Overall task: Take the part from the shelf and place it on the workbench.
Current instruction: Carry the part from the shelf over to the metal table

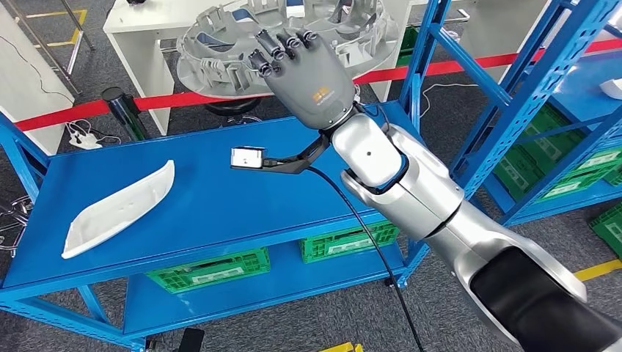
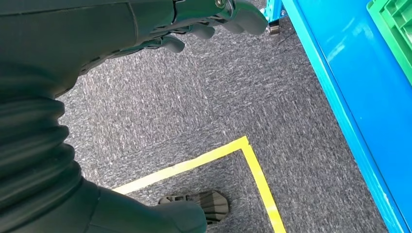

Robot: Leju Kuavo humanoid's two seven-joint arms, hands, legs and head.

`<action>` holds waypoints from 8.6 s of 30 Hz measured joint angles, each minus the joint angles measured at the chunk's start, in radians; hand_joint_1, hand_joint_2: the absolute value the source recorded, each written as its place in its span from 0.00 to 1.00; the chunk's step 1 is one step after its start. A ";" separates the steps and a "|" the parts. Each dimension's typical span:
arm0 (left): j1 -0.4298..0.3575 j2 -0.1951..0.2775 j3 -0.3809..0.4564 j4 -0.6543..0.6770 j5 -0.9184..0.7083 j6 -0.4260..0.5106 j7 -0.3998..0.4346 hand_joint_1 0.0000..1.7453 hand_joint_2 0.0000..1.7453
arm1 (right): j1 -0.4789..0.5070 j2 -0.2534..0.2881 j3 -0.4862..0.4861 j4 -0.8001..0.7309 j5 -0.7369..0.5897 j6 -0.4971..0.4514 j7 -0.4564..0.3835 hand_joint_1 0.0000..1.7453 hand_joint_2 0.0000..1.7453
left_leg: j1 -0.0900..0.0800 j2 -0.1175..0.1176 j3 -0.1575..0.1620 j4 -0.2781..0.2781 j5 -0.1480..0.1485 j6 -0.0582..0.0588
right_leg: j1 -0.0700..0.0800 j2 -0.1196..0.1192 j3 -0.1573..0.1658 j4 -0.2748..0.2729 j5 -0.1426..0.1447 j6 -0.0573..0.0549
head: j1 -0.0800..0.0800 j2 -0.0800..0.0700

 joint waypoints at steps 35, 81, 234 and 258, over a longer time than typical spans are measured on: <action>0.017 0.040 0.021 -0.006 0.037 0.046 -0.064 0.00 1.00 | 0.228 0.000 -0.156 -0.057 0.000 -0.033 -0.107 1.00 1.00 | 0.008 -0.003 -0.074 0.044 0.024 -0.013 | -0.012 -0.003 -0.022 0.117 -0.022 0.013 | 0.006 0.000; 0.021 0.044 0.052 -0.008 0.022 0.028 -0.038 0.00 1.00 | 0.287 -0.018 -0.315 -0.014 -0.014 -0.003 -0.172 1.00 1.00 | 0.002 -0.006 -0.195 0.263 -0.086 -0.063 | 0.005 -0.013 0.092 -0.164 0.076 -0.057 | 0.012 0.000; 0.025 0.050 0.092 -0.005 0.104 -0.130 0.070 0.00 1.00 | 0.350 -0.029 -0.523 -0.168 -0.055 0.088 -0.164 1.00 1.00 | 0.006 -0.001 -0.136 0.292 -0.152 -0.050 | -0.004 0.014 0.063 -0.150 0.088 -0.039 | 0.029 0.000; 0.021 0.047 0.109 -0.005 0.109 -0.132 0.077 0.00 1.00 | 0.348 -0.025 -0.530 -0.151 -0.070 0.075 -0.171 1.00 1.00 | -0.006 0.111 -0.022 0.043 -0.031 -0.023 | 0.015 -0.054 0.057 -0.141 0.081 -0.018 | 0.035 0.000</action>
